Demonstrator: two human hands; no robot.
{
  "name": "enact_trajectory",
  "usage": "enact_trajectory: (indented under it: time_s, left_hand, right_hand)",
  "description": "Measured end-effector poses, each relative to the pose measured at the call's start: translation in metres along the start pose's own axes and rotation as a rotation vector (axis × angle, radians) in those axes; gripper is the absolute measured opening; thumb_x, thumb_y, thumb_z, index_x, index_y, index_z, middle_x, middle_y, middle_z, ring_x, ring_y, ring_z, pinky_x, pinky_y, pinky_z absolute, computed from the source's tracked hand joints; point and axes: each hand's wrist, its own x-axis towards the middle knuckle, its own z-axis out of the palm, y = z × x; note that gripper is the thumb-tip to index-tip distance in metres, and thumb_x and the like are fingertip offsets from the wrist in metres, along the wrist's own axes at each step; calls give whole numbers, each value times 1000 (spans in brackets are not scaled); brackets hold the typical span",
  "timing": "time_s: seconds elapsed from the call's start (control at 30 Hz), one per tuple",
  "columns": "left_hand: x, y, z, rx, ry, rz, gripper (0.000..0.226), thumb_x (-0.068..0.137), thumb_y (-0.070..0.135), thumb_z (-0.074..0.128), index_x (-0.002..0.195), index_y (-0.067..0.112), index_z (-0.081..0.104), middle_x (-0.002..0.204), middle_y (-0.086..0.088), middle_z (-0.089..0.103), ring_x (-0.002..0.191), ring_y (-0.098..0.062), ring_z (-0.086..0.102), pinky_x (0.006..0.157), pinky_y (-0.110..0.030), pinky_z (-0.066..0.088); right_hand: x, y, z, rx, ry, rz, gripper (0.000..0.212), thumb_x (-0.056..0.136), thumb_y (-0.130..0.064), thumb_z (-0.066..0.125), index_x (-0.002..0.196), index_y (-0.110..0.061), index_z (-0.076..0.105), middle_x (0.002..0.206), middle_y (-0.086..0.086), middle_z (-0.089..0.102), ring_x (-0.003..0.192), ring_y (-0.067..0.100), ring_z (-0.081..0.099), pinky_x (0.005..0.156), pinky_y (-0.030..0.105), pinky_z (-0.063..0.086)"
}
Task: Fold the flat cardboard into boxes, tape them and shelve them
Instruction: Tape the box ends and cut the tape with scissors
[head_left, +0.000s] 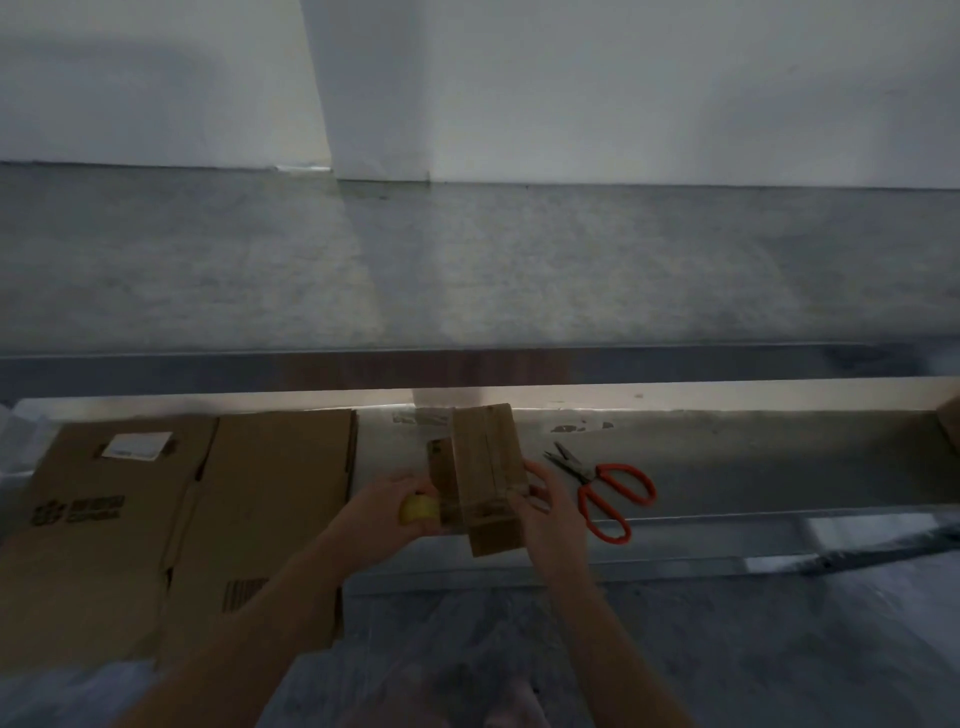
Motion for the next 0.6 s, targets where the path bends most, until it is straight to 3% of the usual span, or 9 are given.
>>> enact_trajectory:
  time_s: [0.1,0.2,0.4,0.5,0.6]
  left_hand:
    - [4,5,-1,52,63,4,37,80,38,74,113,25,65,108,11,57,98,-9,57,86,-26,46]
    - [0,2,-1,132,66,41,43,82,43,72,120,27,61,114,15,53,100,-6,55,86,-23,45]
    - [-9,2,-3,87,89,107,44,76,42,77,115,31,60,115,21,45,102,0,51,86,-14,39]
    - [-8,2,-3,85,60,115,44,77,33,78,117,25,61,121,16,44,107,-1,48,94,-18,39]
    - [-9,4,-1,86,62,95,41,77,22,77,116,20,63,117,14,48,105,-5,52,91,-17,38]
  right_hand:
    - [2,-4,3,-18,22,25,35,93,-26,64,123,-41,54,111,-16,63,100,2,61,83,28,53]
    - [3,-7,3,-41,4,48,37,93,-26,64,125,-40,53,112,-16,63,97,-1,59,71,18,46]
    - [5,-5,3,-51,5,41,37,92,-27,63,124,-42,51,112,-17,60,98,-1,58,73,19,46]
    - [3,-1,0,-86,-34,-5,37,95,-33,60,129,-41,48,109,-24,58,101,-1,58,82,24,51]
    - [-1,3,-10,-150,-103,-84,38,97,-42,54,134,-39,46,118,-19,58,107,0,57,97,34,51]
